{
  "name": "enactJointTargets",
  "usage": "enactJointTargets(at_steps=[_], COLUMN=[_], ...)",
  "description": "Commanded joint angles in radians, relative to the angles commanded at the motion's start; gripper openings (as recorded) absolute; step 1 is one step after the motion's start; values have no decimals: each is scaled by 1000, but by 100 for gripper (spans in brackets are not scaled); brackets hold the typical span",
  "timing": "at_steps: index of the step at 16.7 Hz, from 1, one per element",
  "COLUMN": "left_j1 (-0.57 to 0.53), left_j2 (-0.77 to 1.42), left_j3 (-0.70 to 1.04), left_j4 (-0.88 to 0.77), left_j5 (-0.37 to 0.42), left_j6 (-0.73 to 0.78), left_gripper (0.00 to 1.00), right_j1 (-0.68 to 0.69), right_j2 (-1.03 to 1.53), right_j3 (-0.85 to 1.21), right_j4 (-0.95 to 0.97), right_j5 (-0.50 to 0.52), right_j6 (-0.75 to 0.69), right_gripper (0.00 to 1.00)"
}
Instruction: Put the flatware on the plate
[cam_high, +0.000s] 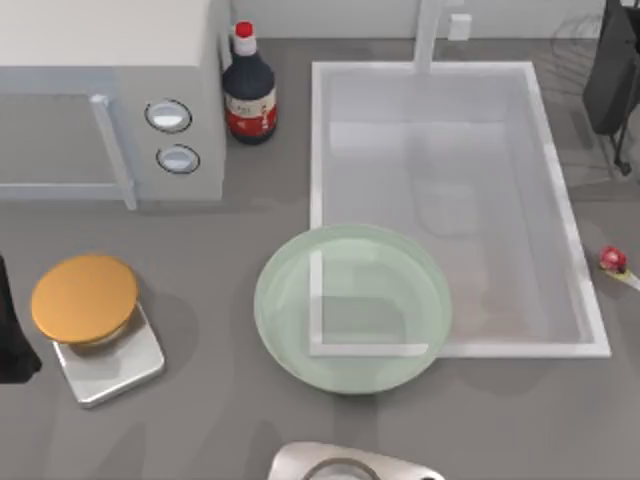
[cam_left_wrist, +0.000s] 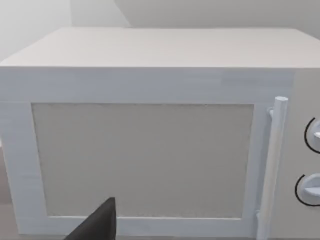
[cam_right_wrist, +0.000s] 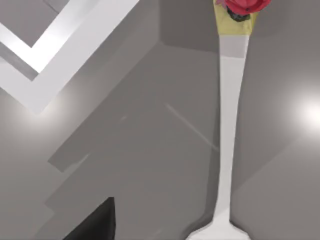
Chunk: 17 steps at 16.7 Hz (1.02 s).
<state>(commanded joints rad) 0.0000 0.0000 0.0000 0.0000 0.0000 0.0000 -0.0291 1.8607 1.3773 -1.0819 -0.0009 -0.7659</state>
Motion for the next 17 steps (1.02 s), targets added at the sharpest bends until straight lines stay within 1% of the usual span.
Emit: enactJointTargets(at_steps=[4,11,13,17], left_j1=[0,0,0,0], left_j2=[0,0,0,0], left_j3=[0,0,0,0], left_j4=[0,0,0,0], left_j5=[0,0,0,0], left_j6=[0,0,0,0], left_gripper=[100,100,100,100], right_j1=[4,3,3,3], right_j2=[16,143,159,160], right_j3=[-29,-190,-210,-210], right_j4=[41,339,369,370], right_j5=[0,1,1,1], right_j6=[4,5,5,5], right_gripper=[100,100,100,100])
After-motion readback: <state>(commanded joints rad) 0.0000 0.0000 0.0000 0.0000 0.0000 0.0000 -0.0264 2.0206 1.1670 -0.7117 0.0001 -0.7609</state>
